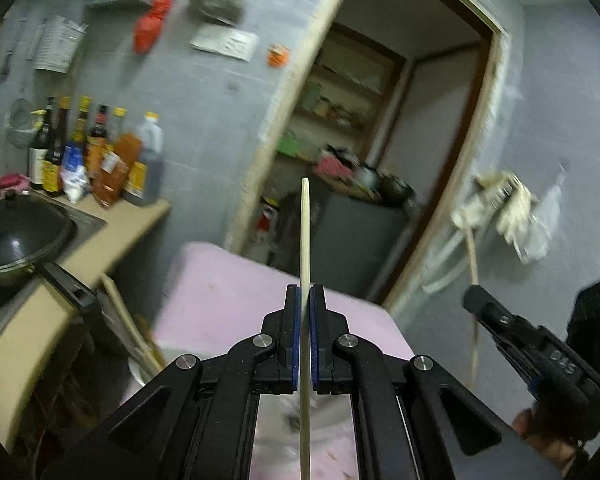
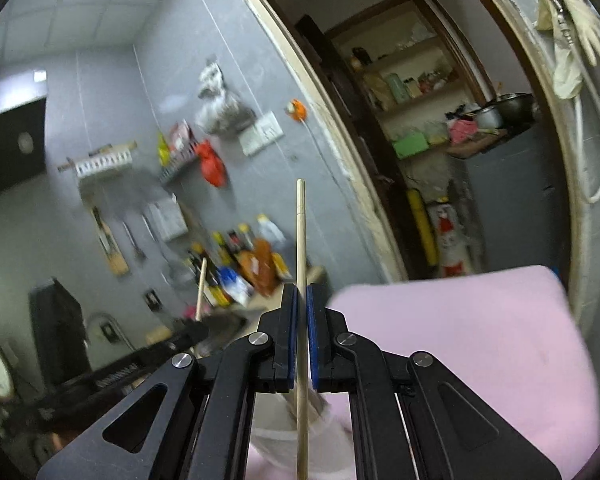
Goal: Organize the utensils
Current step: 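Lift the chopstick upright with the right tool and carry it over the caddy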
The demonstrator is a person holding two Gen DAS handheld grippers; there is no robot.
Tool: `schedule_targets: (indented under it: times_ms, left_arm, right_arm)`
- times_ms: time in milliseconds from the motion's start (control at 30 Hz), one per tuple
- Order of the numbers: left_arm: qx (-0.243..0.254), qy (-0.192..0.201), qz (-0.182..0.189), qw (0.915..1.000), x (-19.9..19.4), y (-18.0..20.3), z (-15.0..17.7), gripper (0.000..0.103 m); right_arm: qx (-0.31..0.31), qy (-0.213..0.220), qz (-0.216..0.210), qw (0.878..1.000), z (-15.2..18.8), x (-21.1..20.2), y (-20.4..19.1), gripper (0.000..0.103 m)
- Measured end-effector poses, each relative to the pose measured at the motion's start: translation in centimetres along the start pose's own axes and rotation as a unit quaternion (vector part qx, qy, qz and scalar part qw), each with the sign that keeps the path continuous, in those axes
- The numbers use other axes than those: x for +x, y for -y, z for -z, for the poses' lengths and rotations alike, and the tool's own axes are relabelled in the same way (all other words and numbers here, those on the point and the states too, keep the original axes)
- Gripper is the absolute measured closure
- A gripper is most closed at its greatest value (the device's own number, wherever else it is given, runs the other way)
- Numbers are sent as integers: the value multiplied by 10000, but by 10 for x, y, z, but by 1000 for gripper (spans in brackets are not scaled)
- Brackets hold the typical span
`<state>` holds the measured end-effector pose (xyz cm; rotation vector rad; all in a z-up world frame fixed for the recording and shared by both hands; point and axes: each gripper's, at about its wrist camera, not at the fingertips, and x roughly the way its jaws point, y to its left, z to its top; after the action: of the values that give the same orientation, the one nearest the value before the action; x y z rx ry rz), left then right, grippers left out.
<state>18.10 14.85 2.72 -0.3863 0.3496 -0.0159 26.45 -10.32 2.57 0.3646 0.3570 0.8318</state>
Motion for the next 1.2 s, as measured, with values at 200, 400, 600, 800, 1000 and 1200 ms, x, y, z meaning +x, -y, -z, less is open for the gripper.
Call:
schedule_targets:
  times_ms: [200,400,600,800,1000,1200]
  left_arm:
    - [-687,452,-336,9960,0,-59,-15,101]
    - [-964,703,-526,9915,7,-83,-16,101]
    - [-623,1077,-791,9891,14,-73,-8,101]
    - [-236,1364,-977,9855,20,-68,-1,101]
    - [79,1525,-1021,9830,18,-64,15,101]
    - [484,1570,-1020,9811,24,-55,27,101]
  right_arm:
    - [157,338,-120,9992,5,33,-17,100]
    - [-118,663,151,9976,18,53,-26,100]
    - [-394,735,357,9959,33,70,-25,100]
    - [-594,911,592,9923,46,78,-26,100]
    - [-760,859,666,9912,62,82,-29,100]
    - [-790,660,708,9922,70,79,-25,100]
